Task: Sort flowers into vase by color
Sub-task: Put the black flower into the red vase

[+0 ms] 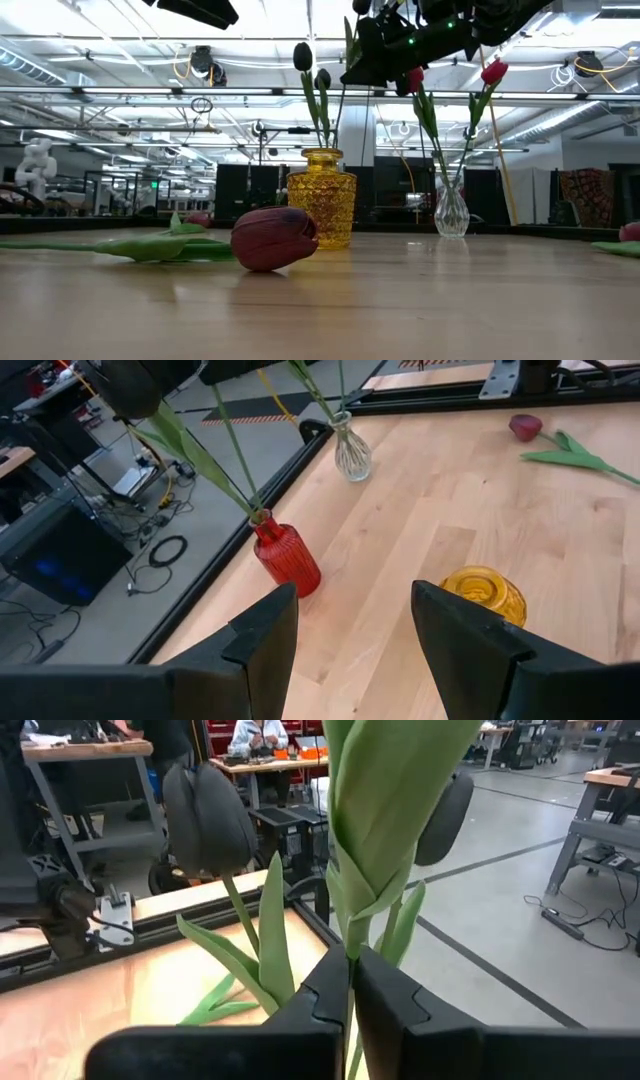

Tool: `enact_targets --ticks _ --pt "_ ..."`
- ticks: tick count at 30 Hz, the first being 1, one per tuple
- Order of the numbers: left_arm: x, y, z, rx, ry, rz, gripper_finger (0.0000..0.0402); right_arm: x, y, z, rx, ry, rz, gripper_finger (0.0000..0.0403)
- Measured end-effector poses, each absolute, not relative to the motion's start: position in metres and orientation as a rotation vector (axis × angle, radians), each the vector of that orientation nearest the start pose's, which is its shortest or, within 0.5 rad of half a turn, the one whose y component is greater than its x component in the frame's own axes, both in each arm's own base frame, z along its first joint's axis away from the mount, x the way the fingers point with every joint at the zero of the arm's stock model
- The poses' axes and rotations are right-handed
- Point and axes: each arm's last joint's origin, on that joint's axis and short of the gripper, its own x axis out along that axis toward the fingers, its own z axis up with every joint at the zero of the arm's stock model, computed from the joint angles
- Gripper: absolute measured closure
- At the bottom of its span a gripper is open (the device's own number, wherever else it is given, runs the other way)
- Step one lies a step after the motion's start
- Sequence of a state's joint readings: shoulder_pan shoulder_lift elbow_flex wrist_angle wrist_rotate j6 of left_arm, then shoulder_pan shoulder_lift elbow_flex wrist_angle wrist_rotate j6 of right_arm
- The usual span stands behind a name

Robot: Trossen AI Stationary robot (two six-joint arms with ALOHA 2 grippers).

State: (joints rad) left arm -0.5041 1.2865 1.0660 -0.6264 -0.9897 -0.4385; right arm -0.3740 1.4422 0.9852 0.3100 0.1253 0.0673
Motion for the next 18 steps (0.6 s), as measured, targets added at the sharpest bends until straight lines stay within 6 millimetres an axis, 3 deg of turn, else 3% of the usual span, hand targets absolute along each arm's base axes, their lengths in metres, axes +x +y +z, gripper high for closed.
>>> enact_targets --ticks 11,18 --pt "0.236 -0.100 0.300 0.154 0.494 0.578 0.0198 0.312 -0.126 0.282 0.153 0.167 -0.510 0.0385" --pt "0.236 -0.099 0.300 0.149 0.505 0.569 0.0198 0.308 -0.125 0.273 0.208 0.262 -0.526 0.0338"
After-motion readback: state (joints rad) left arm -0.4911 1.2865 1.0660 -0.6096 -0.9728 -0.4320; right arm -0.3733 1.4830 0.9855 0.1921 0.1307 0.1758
